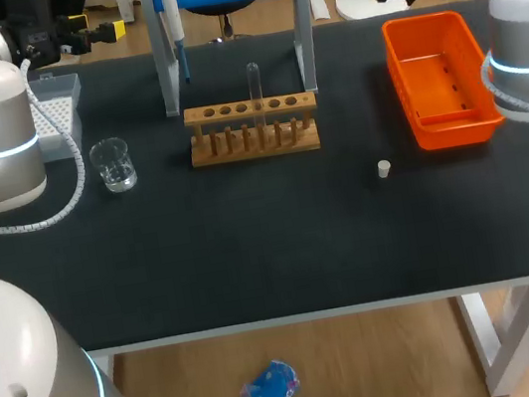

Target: Invert the test tube, pick up the pipette, mount the tip to pipette, aspirate from beaker and dispense into the tube, eject the tip, return the pipette, and cap with the stopper.

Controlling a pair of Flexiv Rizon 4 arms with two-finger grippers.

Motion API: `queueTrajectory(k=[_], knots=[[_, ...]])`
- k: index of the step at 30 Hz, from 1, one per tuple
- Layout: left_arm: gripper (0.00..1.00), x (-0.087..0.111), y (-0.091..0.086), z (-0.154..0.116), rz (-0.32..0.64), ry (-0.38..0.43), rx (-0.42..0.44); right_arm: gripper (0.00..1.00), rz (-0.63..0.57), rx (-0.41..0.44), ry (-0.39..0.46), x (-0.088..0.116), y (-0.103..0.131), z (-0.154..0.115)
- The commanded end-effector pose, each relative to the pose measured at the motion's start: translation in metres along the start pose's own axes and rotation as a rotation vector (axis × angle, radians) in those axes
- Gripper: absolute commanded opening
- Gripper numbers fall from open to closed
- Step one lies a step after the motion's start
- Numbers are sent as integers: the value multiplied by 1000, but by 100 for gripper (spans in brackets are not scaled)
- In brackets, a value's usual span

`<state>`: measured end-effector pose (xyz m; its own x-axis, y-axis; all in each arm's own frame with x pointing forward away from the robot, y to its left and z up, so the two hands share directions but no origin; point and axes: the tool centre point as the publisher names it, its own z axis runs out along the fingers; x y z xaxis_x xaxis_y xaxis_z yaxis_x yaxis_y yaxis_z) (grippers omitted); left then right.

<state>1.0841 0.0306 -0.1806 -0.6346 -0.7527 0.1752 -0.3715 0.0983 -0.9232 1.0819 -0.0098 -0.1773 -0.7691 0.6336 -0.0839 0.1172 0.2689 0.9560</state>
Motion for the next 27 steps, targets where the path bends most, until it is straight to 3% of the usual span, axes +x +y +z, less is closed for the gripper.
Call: queueTrajectory(k=[1,4,11,13,18,27], knots=[[100,0,1,0,1,-3,4,100,-19,-32,112,13,-5,-6],[100,0,1,0,1,-3,4,100,-48,-50,241,26,-5,-10],[100,0,1,0,1,-3,4,100,-48,-50,241,26,-5,-10],[100,9,3,-7,125,56,-8,100,-48,-50,241,26,-5,-10],[100,28,18,-17,234,241,-51,100,-44,-82,283,30,-2,-11],[100,60,44,-22,360,451,-124,100,-86,-125,408,84,-13,8]])
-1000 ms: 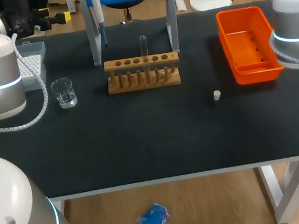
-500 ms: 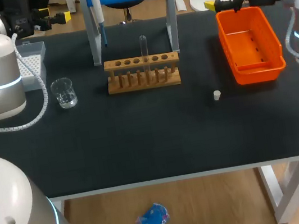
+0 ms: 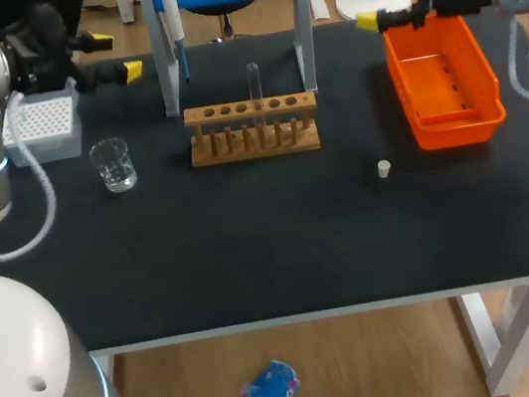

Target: Invert the test tube, pick up the pipette, mount the tip to pipette, aspirate from beaker and dispense into the tube, eject the tip, return the pipette, and cap with the stopper.

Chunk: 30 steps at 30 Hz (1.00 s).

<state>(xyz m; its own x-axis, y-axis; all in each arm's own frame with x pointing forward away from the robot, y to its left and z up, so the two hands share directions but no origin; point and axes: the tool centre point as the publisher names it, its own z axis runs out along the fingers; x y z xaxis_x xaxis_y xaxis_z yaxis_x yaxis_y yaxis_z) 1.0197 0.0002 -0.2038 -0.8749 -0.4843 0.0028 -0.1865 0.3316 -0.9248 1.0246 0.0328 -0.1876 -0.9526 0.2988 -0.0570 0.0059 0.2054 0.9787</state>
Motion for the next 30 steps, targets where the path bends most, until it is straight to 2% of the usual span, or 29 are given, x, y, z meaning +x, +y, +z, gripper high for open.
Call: queueTrajectory(k=[1,6,8,9,10,11,25,30], knots=[[100,6,2,-4,89,190,-47,100,-16,-17,44,13,-10,16],[100,22,7,4,205,231,-78,100,-23,-38,131,39,-14,31],[100,25,8,7,225,219,-83,100,-32,-40,164,49,-16,35],[100,28,10,9,244,226,-91,100,-36,-51,203,54,-16,36],[100,31,11,12,252,217,-104,100,-31,-54,284,61,-16,37],[100,33,13,15,264,184,-121,100,-31,-54,284,61,-16,37],[100,33,13,15,264,184,-121,100,-31,-54,284,61,-16,37],[100,44,20,21,270,206,-77,100,6,-105,275,71,-29,51]])
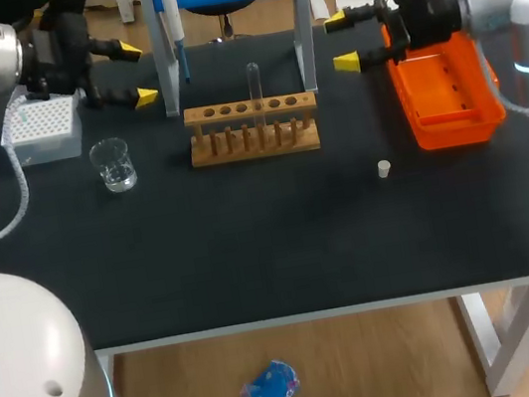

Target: Invert the test tube, pick up the pipette, mount the tip to pipette, aspirate from beaker and dispense into the tube, eject the tip, return the pipette, and cap with the stopper.

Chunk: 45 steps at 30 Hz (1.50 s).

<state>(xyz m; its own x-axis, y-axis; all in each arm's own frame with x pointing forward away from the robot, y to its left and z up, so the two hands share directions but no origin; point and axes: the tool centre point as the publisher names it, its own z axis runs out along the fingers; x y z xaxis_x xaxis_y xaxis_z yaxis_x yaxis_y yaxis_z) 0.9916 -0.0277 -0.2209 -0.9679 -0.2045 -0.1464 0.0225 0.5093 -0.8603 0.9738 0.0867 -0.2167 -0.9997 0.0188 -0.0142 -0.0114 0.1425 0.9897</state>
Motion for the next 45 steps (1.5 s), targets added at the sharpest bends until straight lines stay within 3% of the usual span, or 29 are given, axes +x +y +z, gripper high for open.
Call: queueTrajectory(k=[1,6,14,34,45], knots=[[100,10,6,9,7,4,33,100,11,-52,-16,3,-15,13],[100,21,9,20,-2,32,15,100,12,-47,-5,8,-27,27],[100,36,12,41,-20,63,12,100,-11,-53,35,6,-27,50],[100,22,22,58,-95,113,42,100,12,-128,98,-19,-40,104],[100,22,22,58,-95,113,42,100,16,-116,140,-28,-42,134]])
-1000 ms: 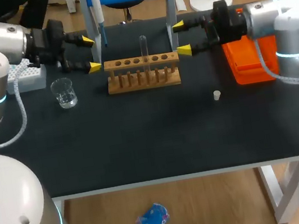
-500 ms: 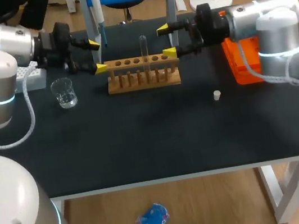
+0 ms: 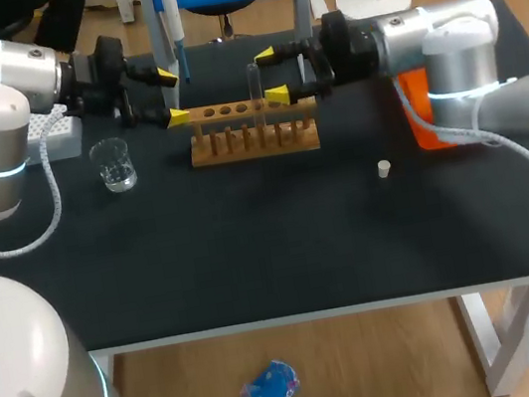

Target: Invert the test tube, pick up the pipette, mount the tip to pipette, aspirate from beaker and dispense into the tube, eject the tip, return the pipette, and cap with the stopper.

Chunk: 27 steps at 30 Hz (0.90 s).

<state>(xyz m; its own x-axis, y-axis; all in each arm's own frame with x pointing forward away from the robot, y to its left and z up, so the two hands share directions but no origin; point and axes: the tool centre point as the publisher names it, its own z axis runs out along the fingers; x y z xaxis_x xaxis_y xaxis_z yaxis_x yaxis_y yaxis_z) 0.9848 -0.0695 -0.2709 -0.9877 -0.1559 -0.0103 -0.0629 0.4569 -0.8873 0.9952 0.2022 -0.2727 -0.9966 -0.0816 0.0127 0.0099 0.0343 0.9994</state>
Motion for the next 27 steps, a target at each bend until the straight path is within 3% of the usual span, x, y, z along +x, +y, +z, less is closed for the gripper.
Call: queueTrajectory(k=[1,8,12,14,15,17,27], knots=[[100,-1,1,0,1,2,1,100,0,-8,39,-12,-4,12],[100,-1,1,0,1,2,1,100,2,-3,58,-13,-5,20],[100,-1,1,0,1,2,1,87,1,5,61,-9,-6,22],[100,-1,1,0,1,2,1,67,2,5,61,-8,-7,23],[100,-1,1,0,1,2,1,64,2,5,61,-8,-7,23],[100,-1,1,0,1,2,1,50,1,5,62,-7,-7,24],[100,-1,1,0,1,2,1,41,2,1,67,-5,-6,27]])
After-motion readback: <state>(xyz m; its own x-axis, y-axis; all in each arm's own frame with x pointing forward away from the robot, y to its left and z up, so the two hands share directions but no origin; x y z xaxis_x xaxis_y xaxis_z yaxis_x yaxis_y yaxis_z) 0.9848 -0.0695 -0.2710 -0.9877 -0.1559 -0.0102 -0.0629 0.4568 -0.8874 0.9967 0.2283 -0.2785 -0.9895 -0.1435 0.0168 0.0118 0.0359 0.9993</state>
